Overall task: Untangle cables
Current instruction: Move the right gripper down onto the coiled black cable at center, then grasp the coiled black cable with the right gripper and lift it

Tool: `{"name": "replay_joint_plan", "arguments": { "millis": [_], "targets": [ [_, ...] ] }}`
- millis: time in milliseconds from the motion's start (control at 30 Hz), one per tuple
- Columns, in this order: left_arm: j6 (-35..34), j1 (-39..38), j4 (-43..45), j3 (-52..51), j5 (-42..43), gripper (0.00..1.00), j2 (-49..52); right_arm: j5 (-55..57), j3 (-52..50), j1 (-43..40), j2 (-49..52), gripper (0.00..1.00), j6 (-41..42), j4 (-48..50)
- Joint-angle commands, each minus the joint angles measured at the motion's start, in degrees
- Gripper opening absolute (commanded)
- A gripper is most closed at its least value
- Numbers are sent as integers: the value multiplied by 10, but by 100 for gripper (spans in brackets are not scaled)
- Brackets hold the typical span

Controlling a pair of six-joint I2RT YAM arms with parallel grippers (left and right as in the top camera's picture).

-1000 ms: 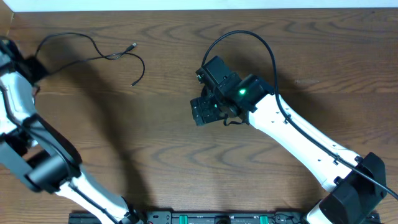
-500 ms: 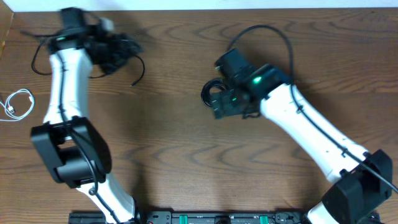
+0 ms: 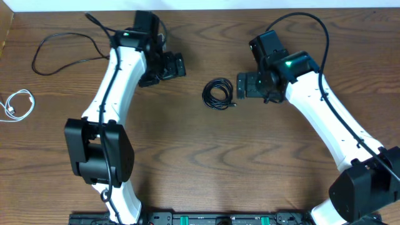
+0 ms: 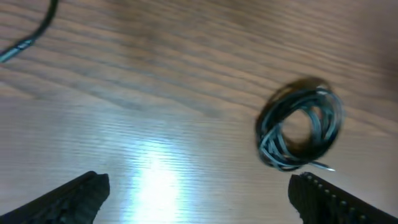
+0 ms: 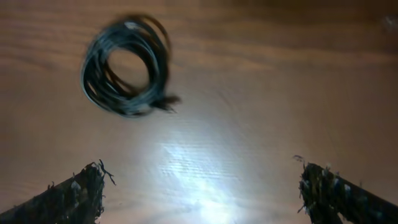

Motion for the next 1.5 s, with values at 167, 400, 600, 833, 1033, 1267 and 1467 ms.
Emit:
{"name": "replay_joint_plan", "arguments": {
  "millis": [167, 400, 600, 833, 1033, 1267, 1467],
  "targets": [
    [-1, -11, -7, -3, -57, 98, 3, -18, -28, 7, 62, 93, -4, 92],
    [-1, -11, -7, -3, -57, 98, 3, -26, -28, 9, 132, 87, -4, 159],
    [-1, -11, -7, -3, -57, 98, 3, -43, -28, 18, 172, 54, -3, 205],
    [-1, -11, -7, -3, -57, 98, 3, -36, -28, 42, 212, 52, 0, 238],
    [-1, -11, -7, -3, -57, 98, 3, -21, -28, 45, 221, 21, 1, 244],
    [-1, -11, -7, -3, -57, 98, 3, -21, -1, 45, 166, 8, 0, 210],
    [-1, -11, -7, -3, -57, 98, 3, -21, 21, 49, 63, 2, 0, 158]
  ]
}}
